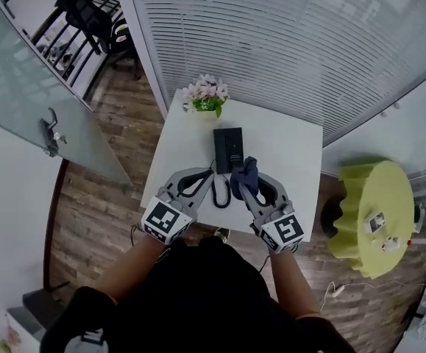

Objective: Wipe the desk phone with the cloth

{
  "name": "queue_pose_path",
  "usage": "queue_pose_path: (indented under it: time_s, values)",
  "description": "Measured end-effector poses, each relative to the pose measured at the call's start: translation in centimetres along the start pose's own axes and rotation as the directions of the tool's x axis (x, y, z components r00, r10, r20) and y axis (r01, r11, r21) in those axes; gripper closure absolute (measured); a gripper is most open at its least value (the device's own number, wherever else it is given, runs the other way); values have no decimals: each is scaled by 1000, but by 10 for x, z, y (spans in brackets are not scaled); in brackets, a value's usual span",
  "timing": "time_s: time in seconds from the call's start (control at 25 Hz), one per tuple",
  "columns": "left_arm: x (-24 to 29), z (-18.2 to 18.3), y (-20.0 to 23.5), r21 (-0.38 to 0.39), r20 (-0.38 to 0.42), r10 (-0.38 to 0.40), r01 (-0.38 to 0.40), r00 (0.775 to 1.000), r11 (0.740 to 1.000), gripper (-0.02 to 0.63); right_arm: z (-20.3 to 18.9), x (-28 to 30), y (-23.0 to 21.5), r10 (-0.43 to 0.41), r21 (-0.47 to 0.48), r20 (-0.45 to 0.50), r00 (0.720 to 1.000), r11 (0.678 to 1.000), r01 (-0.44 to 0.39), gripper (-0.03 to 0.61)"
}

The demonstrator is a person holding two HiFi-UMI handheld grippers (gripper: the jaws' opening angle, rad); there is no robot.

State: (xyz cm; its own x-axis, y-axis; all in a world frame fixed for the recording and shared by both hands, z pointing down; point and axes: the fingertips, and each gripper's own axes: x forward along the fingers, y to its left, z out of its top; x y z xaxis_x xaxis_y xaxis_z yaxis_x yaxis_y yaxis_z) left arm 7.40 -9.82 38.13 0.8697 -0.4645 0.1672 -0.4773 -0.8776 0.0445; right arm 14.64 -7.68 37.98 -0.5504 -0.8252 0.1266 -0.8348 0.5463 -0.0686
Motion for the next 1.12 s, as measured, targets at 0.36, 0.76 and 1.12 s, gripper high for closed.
queue_pose_path:
  time_s: [0.36, 0.76, 1.12]
  values:
    - [37, -39, 27, -33, -38, 176, -177, 984, 984, 604, -43, 46, -45, 109, -167, -144, 984, 977, -133, 460]
    - [64, -107, 82, -84, -116, 246, -256, 962, 963, 604, -119, 123, -70, 105, -436, -377, 920, 857, -276, 460]
    - [91, -150, 124, -71, -181, 260, -276, 949, 959, 604, -182, 179, -97, 62, -524, -507, 860, 770, -364, 460]
